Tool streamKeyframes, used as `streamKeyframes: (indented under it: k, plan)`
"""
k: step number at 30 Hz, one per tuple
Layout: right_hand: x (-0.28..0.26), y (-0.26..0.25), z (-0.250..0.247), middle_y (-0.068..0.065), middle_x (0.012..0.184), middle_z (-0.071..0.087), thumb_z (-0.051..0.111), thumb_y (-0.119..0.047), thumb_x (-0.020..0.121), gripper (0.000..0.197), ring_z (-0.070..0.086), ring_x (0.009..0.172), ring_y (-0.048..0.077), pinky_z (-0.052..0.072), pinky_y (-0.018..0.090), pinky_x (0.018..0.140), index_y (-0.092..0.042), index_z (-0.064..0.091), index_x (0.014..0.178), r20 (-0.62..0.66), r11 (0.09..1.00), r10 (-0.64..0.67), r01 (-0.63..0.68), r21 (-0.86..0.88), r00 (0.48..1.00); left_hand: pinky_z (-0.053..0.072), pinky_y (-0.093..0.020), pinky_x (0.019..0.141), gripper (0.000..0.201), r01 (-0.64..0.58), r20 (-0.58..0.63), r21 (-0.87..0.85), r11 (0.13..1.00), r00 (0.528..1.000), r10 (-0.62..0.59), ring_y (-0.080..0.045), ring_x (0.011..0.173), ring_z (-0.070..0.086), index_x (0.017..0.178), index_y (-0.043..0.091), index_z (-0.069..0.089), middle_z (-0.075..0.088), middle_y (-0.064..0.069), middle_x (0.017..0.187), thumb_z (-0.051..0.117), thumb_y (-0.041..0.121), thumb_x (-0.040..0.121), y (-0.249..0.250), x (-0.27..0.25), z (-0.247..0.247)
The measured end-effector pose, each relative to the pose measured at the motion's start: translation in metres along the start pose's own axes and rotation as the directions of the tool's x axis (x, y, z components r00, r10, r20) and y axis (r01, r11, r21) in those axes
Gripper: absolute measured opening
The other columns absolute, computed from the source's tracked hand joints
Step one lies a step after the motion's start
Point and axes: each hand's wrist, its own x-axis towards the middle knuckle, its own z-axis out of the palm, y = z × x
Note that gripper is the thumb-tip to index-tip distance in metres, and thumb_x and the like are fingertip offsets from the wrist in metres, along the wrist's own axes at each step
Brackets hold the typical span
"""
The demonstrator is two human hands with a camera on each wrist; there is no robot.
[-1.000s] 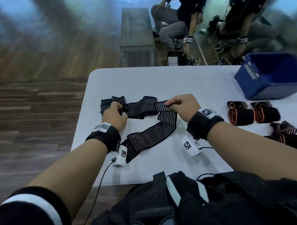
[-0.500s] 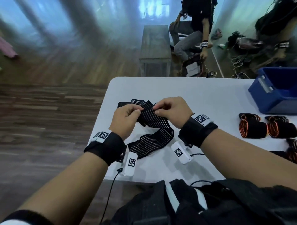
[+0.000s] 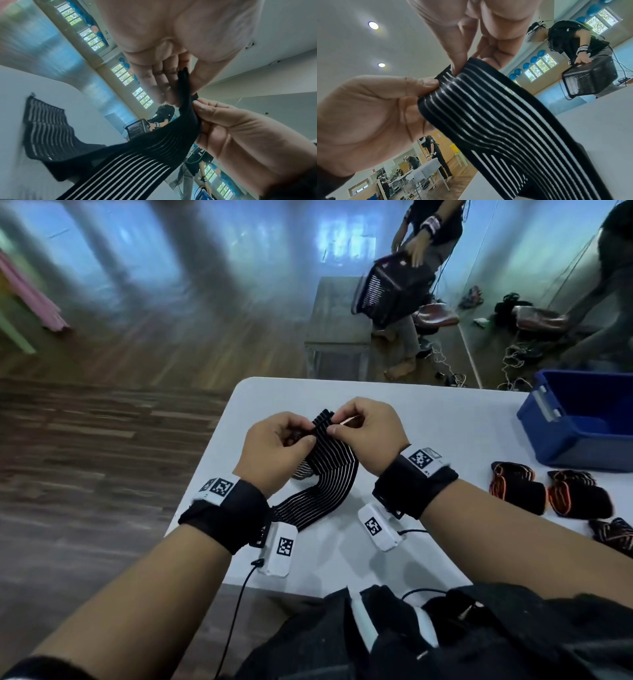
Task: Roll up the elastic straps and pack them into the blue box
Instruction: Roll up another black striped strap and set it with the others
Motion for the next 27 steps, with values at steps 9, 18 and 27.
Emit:
streamKeyframes:
  k: [9, 18, 27]
  plan:
    - [0.001, -0.005, -0.048, -0.008, 0.086, 0.071, 0.078, -0.020, 0.076, 0.009, 0.066, 0.086, 0.007, 0.046, 0.024, 0.070, -0.021, 0.070, 0.081, -0.032, 0.994, -0.091, 0.093, 0.056, 0.995, 0.050, -0.028, 0.070, 0.018, -0.203, -0.076, 0.028, 0.979, 0.976, 0.205, -0.009, 0.074, 0.063, 0.089, 0.021, 0.063, 0.065, 0.014, 0.077, 0.061, 0.002, 0.089, 0.051, 0.018, 0.031]
    - [0.013, -0.031, -0.098, -0.010, 0.081, 0.064, 0.076, -0.001, 0.080, 0.022, 0.061, 0.072, 0.002, 0.050, 0.018, 0.070, -0.018, 0.063, 0.088, -0.188, 0.944, -0.217, 0.255, 0.209, 0.958, 0.052, -0.031, 0.086, 0.017, -0.342, -0.030, -0.086, 0.936, 0.940, 0.341, -0.011, 0.093, 0.064, 0.102, 0.017, 0.070, 0.070, 0.006, 0.096, 0.058, 0.008, 0.094, 0.109, 0.043, 0.060]
    - [0.011, -0.033, -0.132, -0.009, 0.086, 0.051, 0.062, -0.013, 0.079, 0.022, 0.050, 0.077, 0.004, 0.046, 0.027, 0.075, -0.026, 0.049, 0.090, -0.240, 0.922, -0.206, 0.270, 0.277, 0.949, 0.055, -0.044, 0.094, 0.031, -0.260, 0.054, -0.250, 0.933, 0.958, 0.281, -0.023, 0.103, 0.066, 0.110, 0.017, 0.065, 0.069, -0.008, 0.108, 0.055, 0.001, 0.086, 0.136, 0.047, 0.110]
